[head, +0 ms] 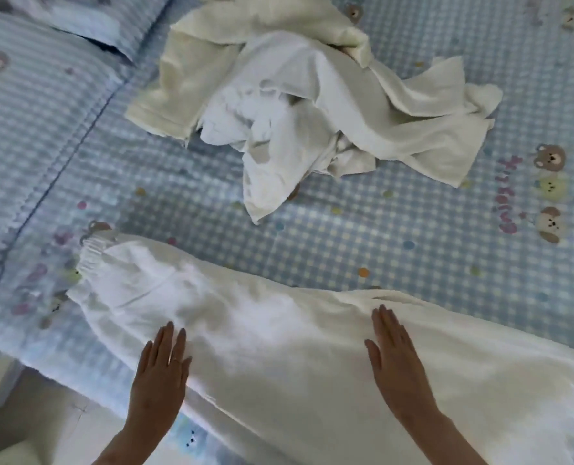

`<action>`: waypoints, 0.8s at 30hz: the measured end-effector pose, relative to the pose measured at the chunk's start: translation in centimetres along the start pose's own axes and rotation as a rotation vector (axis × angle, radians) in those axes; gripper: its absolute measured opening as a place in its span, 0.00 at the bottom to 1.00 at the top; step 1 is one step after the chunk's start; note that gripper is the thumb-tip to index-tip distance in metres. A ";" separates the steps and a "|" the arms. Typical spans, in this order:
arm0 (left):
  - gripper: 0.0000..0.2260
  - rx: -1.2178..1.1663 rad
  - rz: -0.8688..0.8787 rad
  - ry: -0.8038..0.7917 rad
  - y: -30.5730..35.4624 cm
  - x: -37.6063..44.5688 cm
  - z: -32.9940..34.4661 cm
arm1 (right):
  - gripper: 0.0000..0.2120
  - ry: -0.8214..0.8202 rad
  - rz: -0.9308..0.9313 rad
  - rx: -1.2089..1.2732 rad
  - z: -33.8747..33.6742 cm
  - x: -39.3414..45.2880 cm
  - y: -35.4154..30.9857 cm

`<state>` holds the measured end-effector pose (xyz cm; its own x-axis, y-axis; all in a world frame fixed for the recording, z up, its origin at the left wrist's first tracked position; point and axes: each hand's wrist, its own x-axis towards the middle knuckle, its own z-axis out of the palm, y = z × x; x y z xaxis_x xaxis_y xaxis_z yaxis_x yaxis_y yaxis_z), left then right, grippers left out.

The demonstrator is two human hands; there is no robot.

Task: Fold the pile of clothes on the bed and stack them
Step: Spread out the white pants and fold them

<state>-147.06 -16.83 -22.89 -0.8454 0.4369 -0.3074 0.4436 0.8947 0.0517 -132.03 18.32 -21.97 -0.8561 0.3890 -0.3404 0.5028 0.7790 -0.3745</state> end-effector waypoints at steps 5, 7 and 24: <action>0.21 -0.160 -0.353 0.158 -7.2 4.3 -3.5 | 0.24 -0.069 -0.254 0.147 2.7 7.8 -15.4; 0.23 -0.245 -0.451 0.162 -9.9 6.2 -4.0 | 0.24 -0.101 -0.318 0.170 3.9 11.0 -20.8; 0.12 -1.399 -0.972 0.298 -19.1 9.0 -4.1 | 0.22 -0.385 -0.312 0.193 10.7 21.7 -37.5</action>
<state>-164.33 -29.59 -22.79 -0.7186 -0.4122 -0.5600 -0.6588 0.1458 0.7381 -168.17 -7.76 -24.50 -0.8810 -0.0837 -0.4656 0.2751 0.7101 -0.6482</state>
